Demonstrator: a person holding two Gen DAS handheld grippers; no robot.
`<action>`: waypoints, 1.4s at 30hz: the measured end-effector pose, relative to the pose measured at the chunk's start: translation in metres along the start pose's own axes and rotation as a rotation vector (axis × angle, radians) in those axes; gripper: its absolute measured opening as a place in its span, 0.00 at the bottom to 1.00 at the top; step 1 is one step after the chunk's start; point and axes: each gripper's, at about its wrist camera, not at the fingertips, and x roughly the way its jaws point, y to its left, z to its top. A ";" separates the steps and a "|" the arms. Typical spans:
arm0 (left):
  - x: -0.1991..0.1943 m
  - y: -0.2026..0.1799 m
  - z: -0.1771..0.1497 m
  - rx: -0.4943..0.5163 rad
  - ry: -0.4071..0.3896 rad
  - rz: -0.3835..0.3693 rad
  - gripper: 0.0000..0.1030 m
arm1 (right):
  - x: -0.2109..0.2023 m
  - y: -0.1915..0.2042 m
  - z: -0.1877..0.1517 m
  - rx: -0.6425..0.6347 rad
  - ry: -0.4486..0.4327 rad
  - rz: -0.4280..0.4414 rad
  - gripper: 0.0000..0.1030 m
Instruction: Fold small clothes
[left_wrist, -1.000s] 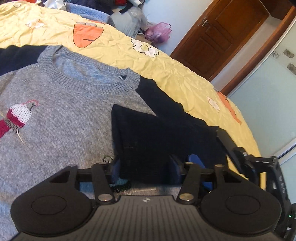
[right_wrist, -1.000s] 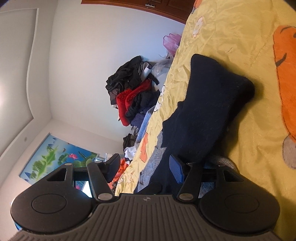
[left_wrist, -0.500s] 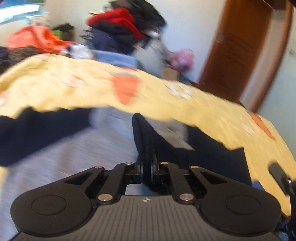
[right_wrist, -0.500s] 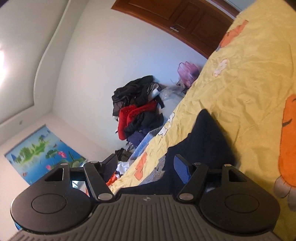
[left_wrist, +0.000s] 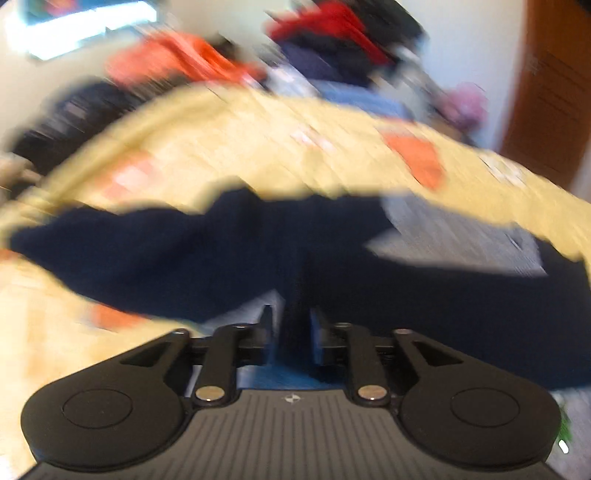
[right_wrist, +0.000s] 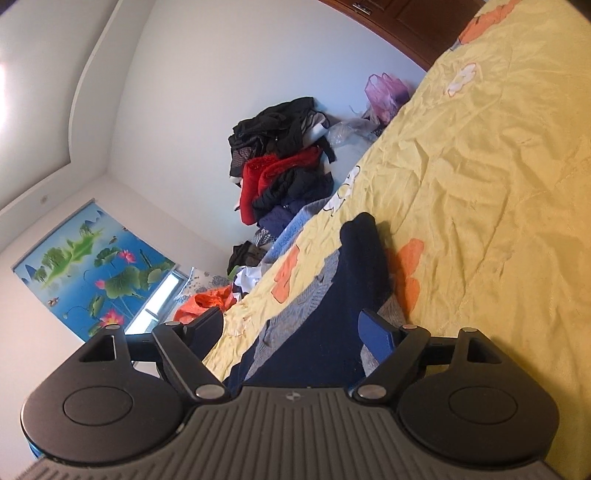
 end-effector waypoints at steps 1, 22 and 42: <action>-0.013 0.001 0.000 -0.009 -0.069 0.015 0.44 | 0.000 -0.001 0.000 0.008 0.000 -0.001 0.85; 0.031 -0.047 -0.039 0.084 -0.048 -0.183 0.85 | -0.005 0.030 -0.003 -0.199 -0.036 -0.052 0.89; 0.004 0.001 -0.038 -0.042 -0.134 -0.313 0.89 | 0.123 0.065 -0.033 -0.791 0.331 -0.410 0.98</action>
